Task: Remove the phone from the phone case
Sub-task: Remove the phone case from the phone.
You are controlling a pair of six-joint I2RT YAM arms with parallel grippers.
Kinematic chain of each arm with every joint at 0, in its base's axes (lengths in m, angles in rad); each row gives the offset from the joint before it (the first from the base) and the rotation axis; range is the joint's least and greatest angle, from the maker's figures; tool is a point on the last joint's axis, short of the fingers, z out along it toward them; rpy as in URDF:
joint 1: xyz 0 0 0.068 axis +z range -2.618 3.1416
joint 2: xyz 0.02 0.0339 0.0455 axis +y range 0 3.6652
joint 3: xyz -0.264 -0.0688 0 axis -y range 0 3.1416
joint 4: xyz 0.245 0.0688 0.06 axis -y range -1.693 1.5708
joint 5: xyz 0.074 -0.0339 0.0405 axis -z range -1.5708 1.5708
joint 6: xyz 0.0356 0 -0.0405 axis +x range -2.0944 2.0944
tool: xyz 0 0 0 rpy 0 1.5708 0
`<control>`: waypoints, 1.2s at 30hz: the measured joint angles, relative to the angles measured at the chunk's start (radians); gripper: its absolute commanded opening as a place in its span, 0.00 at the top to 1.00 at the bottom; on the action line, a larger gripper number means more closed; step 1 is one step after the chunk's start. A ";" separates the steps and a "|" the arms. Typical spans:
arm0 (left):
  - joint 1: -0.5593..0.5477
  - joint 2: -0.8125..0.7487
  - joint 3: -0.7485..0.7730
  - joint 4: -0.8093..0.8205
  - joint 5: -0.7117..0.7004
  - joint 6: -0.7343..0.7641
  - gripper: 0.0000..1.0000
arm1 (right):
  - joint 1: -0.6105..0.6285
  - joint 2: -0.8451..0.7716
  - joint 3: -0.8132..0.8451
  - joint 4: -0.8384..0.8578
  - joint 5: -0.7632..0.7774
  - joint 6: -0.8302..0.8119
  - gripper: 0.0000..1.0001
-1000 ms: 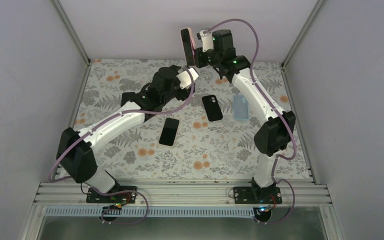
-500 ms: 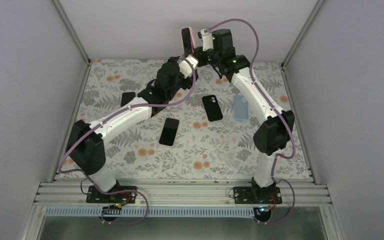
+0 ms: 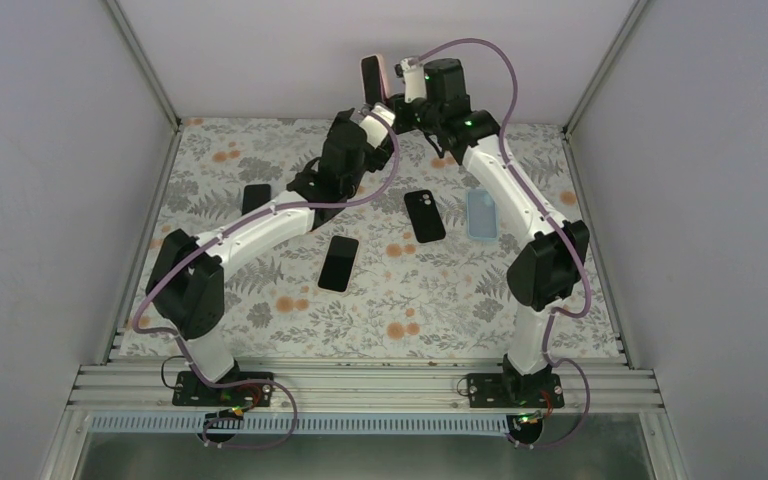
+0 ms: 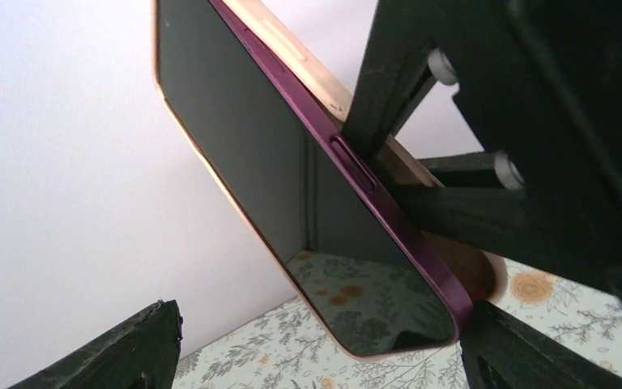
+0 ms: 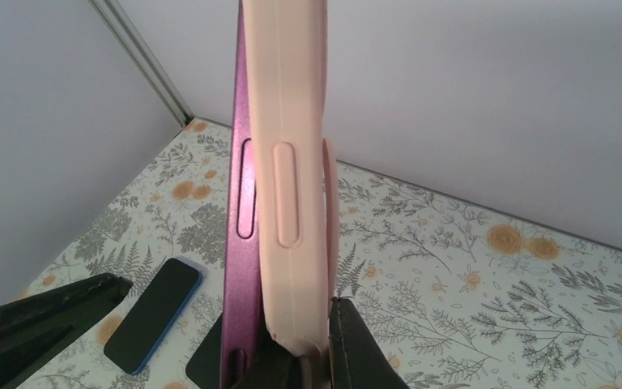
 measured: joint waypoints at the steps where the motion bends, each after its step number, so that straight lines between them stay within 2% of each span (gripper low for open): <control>1: -0.001 0.002 0.000 0.008 -0.011 -0.004 0.15 | 0.000 0.000 -0.002 0.003 -0.001 0.002 0.97; 9: -0.023 0.035 -0.013 0.159 -0.176 0.043 0.10 | 0.003 -0.019 -0.060 0.089 -0.050 0.016 0.97; 13: -0.041 0.075 -0.014 0.251 -0.249 0.108 0.30 | -0.023 -0.040 -0.135 0.175 -0.138 0.033 0.97; 16: -0.055 0.108 -0.015 0.305 -0.270 0.143 0.35 | -0.048 -0.055 -0.195 0.217 -0.199 0.042 0.97; 18: -0.058 0.113 -0.024 0.322 -0.269 0.166 0.44 | -0.057 -0.069 -0.234 0.248 -0.227 0.046 0.97; 23: -0.066 0.111 -0.025 0.340 -0.238 0.158 0.70 | -0.068 -0.102 -0.278 0.299 -0.273 0.047 0.97; 27: -0.068 0.102 -0.014 0.322 -0.213 0.096 0.95 | -0.072 -0.123 -0.285 0.305 -0.299 0.044 0.97; 36: -0.051 0.057 -0.006 0.175 -0.101 0.048 0.98 | -0.077 -0.154 -0.294 0.217 -0.261 0.025 0.97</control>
